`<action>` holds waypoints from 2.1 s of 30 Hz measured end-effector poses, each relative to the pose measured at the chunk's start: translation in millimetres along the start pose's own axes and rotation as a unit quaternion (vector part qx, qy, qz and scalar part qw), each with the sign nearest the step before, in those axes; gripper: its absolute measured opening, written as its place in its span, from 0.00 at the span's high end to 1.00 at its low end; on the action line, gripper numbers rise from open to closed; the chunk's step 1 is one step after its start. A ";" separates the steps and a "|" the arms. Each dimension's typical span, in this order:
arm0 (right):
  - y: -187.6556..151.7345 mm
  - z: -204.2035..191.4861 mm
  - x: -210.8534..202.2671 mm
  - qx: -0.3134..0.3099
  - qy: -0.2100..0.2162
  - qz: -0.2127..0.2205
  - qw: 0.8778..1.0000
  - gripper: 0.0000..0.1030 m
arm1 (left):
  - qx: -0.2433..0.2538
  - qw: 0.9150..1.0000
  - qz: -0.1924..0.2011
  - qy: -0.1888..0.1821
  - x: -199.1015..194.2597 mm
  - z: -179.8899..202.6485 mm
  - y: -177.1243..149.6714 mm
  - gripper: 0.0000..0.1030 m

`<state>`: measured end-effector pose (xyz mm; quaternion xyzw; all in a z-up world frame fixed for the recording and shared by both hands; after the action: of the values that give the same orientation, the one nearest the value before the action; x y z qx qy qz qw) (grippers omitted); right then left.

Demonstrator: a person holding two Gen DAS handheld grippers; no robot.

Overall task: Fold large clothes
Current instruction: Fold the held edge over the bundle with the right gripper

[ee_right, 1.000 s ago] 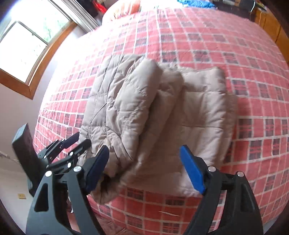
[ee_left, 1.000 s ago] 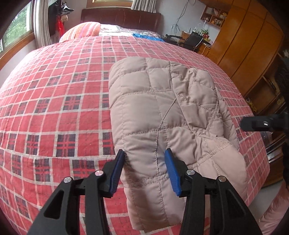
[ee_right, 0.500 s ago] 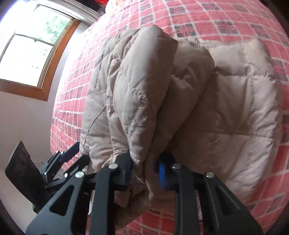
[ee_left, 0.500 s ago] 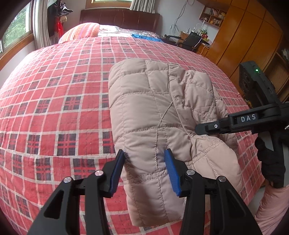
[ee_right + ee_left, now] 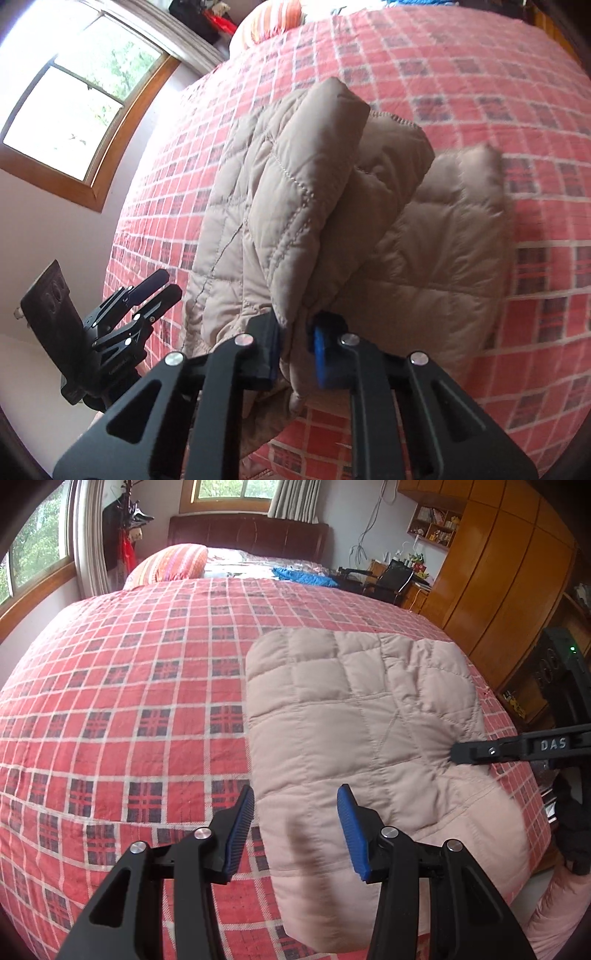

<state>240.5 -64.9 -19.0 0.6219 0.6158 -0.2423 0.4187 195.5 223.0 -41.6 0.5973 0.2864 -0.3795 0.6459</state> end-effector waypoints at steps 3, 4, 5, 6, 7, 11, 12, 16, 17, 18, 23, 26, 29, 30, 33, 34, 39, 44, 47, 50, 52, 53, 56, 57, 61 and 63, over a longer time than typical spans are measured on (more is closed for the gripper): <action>0.1 10.2 -9.8 0.012 -0.011 0.013 1.000 0.87 | 0.006 1.000 0.001 -0.004 0.1 7.1 1.3 0.54; 0.5 16.1 -12.1 0.017 -0.015 0.016 1.000 0.87 | 0.009 1.000 0.001 -0.005 1.3 9.8 1.6 0.54; 1.7 24.8 -14.6 0.022 -0.017 0.018 0.999 0.87 | 0.011 1.000 0.001 -0.004 2.7 11.5 1.4 0.54; 1.6 33.4 -16.6 0.028 -0.019 0.018 0.999 0.87 | 0.015 1.000 0.000 -0.003 4.6 13.9 0.9 0.54; 0.8 39.7 -15.8 0.033 -0.019 0.018 0.999 0.87 | 0.019 1.000 -0.003 -0.003 8.3 17.1 -0.2 0.54; -7.7 66.1 -6.6 0.054 -0.028 0.010 0.998 0.87 | 0.033 0.999 -0.018 -0.001 22.3 28.2 -7.5 0.54; -10.6 70.5 -0.1 0.059 -0.031 0.007 0.998 0.87 | 0.036 0.999 -0.020 -0.001 25.1 30.5 -8.9 0.54; -20.7 88.8 27.1 0.082 -0.030 -0.011 0.996 0.86 | 0.046 0.999 -0.024 0.001 33.7 37.2 -14.0 0.52; -20.8 89.2 32.2 0.085 -0.028 -0.012 0.996 0.86 | 0.047 0.999 -0.026 0.000 35.4 38.3 -15.5 0.52; -21.8 91.2 35.9 0.088 -0.025 -0.014 0.996 0.85 | 0.047 0.998 -0.029 0.001 37.8 39.0 -16.8 0.52; -23.4 89.1 35.0 0.085 -0.017 -0.005 0.996 0.72 | 0.047 0.999 -0.026 0.007 38.4 40.2 -18.8 0.52; -30.4 100.9 4.8 0.074 -0.012 0.012 0.997 0.53 | 0.047 0.999 -0.020 0.011 35.9 38.5 -17.5 0.53; -45.2 88.7 -9.6 0.071 0.007 0.021 0.997 0.36 | 0.048 0.999 -0.019 0.013 36.3 39.8 -17.7 0.53; -48.8 85.9 -10.5 0.069 0.015 0.019 0.997 0.32 | 0.047 0.999 -0.019 0.011 36.8 40.1 -17.8 0.53; -63.2 76.9 -2.2 0.064 0.014 -0.002 0.998 0.31 | 0.045 0.999 -0.018 0.012 36.4 41.8 -17.7 0.53; -67.9 75.4 4.6 0.060 0.002 -0.010 0.998 0.34 | 0.044 0.999 -0.018 0.011 36.2 41.8 -17.8 0.53; -72.4 69.8 17.8 0.064 0.001 -0.015 0.998 0.70 | 0.047 0.999 -0.014 0.012 30.2 44.4 -19.8 0.53; -72.2 61.5 -0.4 0.055 0.001 0.011 0.998 0.78 | 0.059 0.998 -0.011 0.008 23.2 52.1 -23.4 0.53; -73.7 61.8 -5.3 0.054 -0.008 0.019 0.998 0.78 | 0.064 0.998 -0.009 0.006 22.2 54.3 -24.2 0.52; -78.7 60.2 0.4 0.062 -0.012 0.019 0.998 0.78 | 0.067 0.998 -0.009 0.006 23.8 53.4 -24.9 0.51; -82.6 55.8 12.8 0.069 -0.012 0.012 0.997 0.78 | 0.070 0.997 -0.011 0.008 27.2 52.8 -26.4 0.48; -81.9 57.1 17.7 0.070 -0.014 0.009 0.997 0.78 | 0.071 0.997 -0.013 0.008 29.8 52.0 -27.3 0.47; -80.7 54.5 32.2 0.078 -0.006 0.007 0.997 0.78 | 0.069 0.997 -0.017 0.007 34.2 50.2 -28.7 0.45; -79.6 54.1 36.0 0.079 -0.004 0.006 0.997 0.78 | 0.069 0.997 -0.017 0.008 34.8 49.7 -28.4 0.44; -73.6 49.7 50.8 0.081 -0.009 0.001 0.997 0.78 | 0.067 0.998 -0.019 0.008 37.9 49.0 -29.1 0.42; -69.9 55.6 54.0 0.085 -0.004 0.000 0.996 0.78 | 0.065 0.998 -0.019 0.010 41.4 47.7 -28.6 0.40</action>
<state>191.4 -87.6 -108.3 0.6542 0.5912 -0.2968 0.3667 190.5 169.8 -85.7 0.6361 0.2793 -0.4037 0.5953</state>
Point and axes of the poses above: each gripper's, at about its wrist camera, not at the fingertips, and x roughly the way its jaws point, z to its right, y to its top, the point moved 9 cm from there along x, roughly the way its jaws point, and after that the axes turned 4 degrees about y, right-handed, at the moved point
